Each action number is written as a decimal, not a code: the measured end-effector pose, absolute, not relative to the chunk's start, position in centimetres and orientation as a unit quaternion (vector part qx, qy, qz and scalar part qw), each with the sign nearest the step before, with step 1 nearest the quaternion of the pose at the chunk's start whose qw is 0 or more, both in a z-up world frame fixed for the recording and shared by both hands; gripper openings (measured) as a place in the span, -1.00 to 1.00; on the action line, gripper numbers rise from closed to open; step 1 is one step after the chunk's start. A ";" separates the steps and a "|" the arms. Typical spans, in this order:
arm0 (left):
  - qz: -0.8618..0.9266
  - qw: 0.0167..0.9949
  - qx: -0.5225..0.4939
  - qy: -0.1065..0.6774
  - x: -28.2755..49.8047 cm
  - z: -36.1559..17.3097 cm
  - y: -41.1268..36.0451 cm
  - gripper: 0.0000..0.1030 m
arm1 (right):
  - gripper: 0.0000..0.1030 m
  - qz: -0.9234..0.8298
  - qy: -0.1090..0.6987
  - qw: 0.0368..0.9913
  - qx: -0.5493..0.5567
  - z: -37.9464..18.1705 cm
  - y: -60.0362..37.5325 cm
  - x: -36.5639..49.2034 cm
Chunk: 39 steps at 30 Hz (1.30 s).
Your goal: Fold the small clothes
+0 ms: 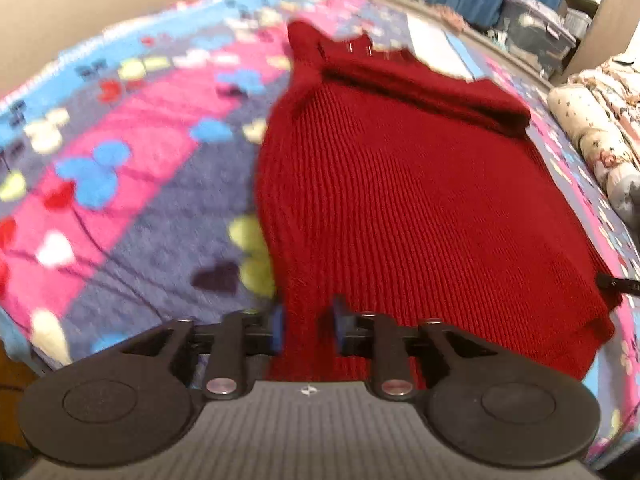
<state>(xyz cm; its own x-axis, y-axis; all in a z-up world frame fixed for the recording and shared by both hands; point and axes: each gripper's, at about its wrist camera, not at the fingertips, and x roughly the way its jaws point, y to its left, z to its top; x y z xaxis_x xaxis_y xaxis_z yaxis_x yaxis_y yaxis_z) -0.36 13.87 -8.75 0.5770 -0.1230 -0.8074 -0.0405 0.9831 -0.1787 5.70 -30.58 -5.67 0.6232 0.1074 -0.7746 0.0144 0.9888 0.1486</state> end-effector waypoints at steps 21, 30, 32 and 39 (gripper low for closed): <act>-0.025 0.881 -0.054 0.468 -0.1 -9.2 13.0 -0.48 | -0.59 0.023 0.431 0.900 0.056 -5.8 -30.1 5.7; -0.024 0.891 -0.034 0.453 -0.3 -9.0 12.6 -0.75 | -0.75 0.020 0.419 0.907 0.048 -5.6 -29.8 5.6; -0.027 0.897 -0.023 0.440 -0.7 -8.5 12.3 -0.77 | -0.77 0.019 0.412 0.910 0.048 -5.4 -29.7 5.4; -0.072 0.930 -0.003 0.360 -2.7 -3.8 11.2 -0.78 | -0.85 0.039 0.317 0.940 0.122 0.8 -31.1 3.6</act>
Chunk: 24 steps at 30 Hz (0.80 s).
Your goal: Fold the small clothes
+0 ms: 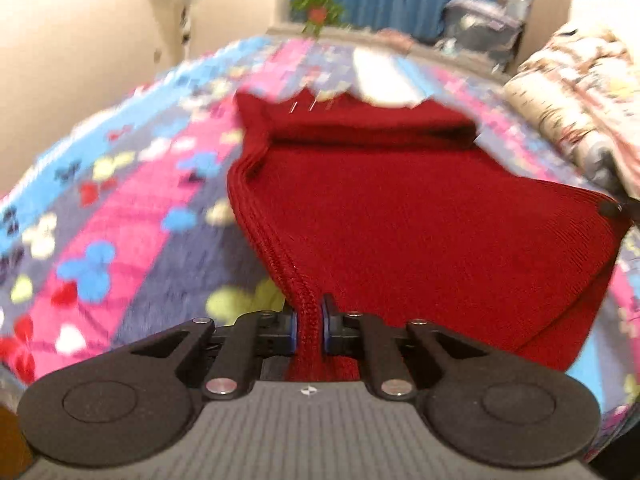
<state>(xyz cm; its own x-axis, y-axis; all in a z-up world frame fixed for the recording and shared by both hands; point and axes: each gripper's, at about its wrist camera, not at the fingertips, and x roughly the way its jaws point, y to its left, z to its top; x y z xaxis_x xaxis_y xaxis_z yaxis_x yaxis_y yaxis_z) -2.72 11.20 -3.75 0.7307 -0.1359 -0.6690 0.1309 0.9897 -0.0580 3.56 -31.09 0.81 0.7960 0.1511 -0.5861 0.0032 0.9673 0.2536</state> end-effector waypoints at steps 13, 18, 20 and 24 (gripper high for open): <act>-0.163 0.957 -0.043 0.235 -13.6 8.1 16.0 -0.83 | -0.92 0.060 0.203 0.961 0.179 10.2 -33.7 -8.7; -0.186 0.949 -0.110 0.228 -15.6 10.4 18.6 -0.82 | -0.92 0.046 0.148 0.966 0.206 12.6 -34.5 -15.1; -0.180 0.943 -0.132 0.247 -13.0 9.6 19.4 -0.82 | -0.92 0.039 0.152 0.963 0.218 12.3 -35.2 -14.3; -0.148 0.937 -0.106 0.298 -3.4 6.2 19.5 -0.82 | -0.92 0.005 0.232 0.943 0.238 8.7 -36.9 -6.0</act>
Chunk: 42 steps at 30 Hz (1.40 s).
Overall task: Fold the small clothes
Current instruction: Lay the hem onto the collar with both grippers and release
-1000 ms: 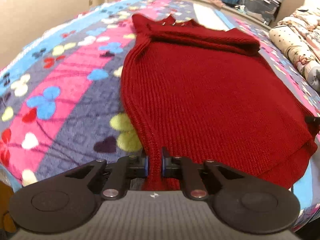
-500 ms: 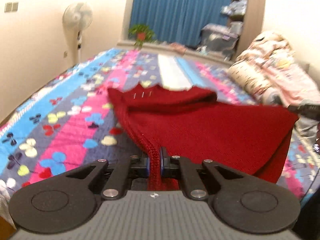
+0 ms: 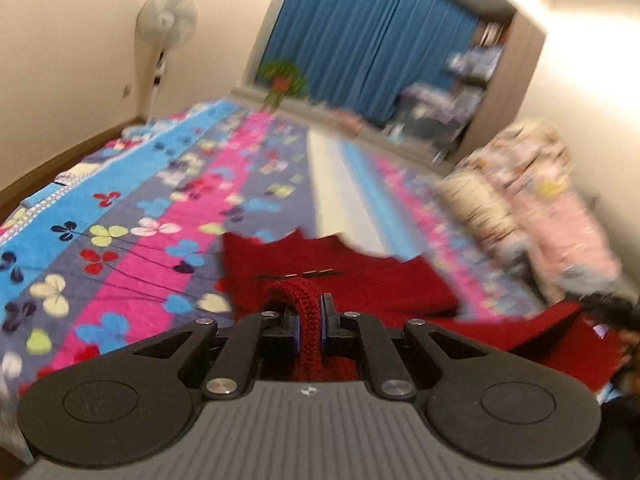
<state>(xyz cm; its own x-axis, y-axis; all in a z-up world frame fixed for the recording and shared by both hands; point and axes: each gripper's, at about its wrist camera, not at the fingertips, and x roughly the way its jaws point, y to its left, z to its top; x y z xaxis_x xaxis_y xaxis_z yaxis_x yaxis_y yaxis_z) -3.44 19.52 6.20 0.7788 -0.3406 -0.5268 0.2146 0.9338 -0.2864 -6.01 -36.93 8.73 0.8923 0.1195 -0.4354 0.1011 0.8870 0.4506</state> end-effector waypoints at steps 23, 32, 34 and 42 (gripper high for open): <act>-0.091 0.905 -0.145 0.389 10.2 -3.0 21.8 -0.52 | -0.82 -0.076 0.361 0.918 0.146 -0.7 -36.0 8.7; -0.044 0.912 -0.163 0.375 9.0 -2.4 25.1 -0.08 | -0.75 -0.076 0.362 0.912 0.176 -0.5 -38.7 6.2; -0.037 0.906 -0.148 0.395 9.1 -2.8 25.5 0.06 | -0.73 -0.067 0.369 0.909 0.180 -0.6 -39.0 5.8; -0.092 0.888 -0.062 0.447 8.7 -4.7 22.6 0.41 | -0.32 0.008 0.427 0.891 0.157 -2.4 -37.4 6.3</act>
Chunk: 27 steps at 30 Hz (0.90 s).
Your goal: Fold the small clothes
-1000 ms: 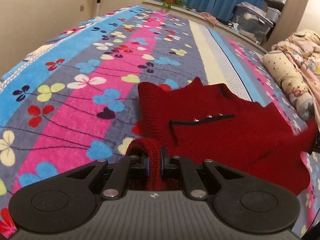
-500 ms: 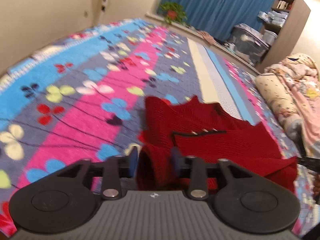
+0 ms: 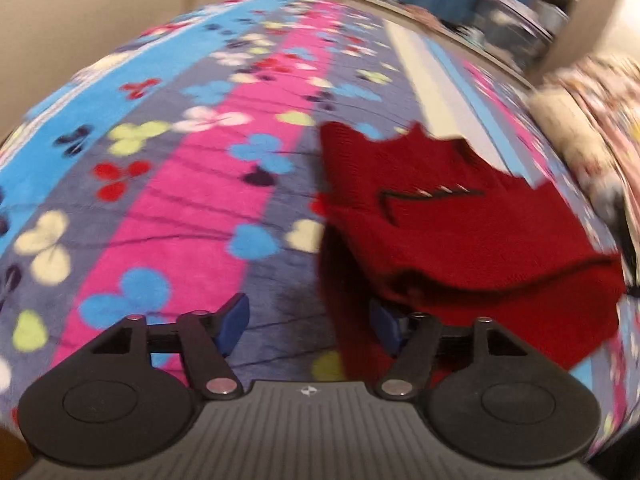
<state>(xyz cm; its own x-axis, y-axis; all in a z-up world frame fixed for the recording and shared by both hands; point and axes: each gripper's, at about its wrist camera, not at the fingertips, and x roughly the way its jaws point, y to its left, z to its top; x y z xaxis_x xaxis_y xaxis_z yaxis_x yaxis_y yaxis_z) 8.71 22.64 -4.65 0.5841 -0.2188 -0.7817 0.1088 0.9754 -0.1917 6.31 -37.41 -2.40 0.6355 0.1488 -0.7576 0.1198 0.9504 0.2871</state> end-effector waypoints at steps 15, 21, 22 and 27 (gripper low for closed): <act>-0.104 0.895 -0.074 0.427 13.2 -4.8 20.4 0.41 | -0.10 0.059 0.408 0.897 0.158 -3.4 -33.8 10.6; -0.111 0.889 -0.060 0.440 14.7 -5.9 19.2 0.41 | -0.04 0.056 0.418 0.892 0.165 -4.2 -33.6 11.9; -0.115 0.888 -0.057 0.442 14.9 -6.1 19.0 0.41 | -0.04 0.056 0.420 0.891 0.164 -4.3 -33.6 12.0; -0.116 0.885 -0.046 0.449 15.8 -6.9 18.1 0.37 | -0.13 0.059 0.429 0.885 0.172 -4.7 -33.5 12.4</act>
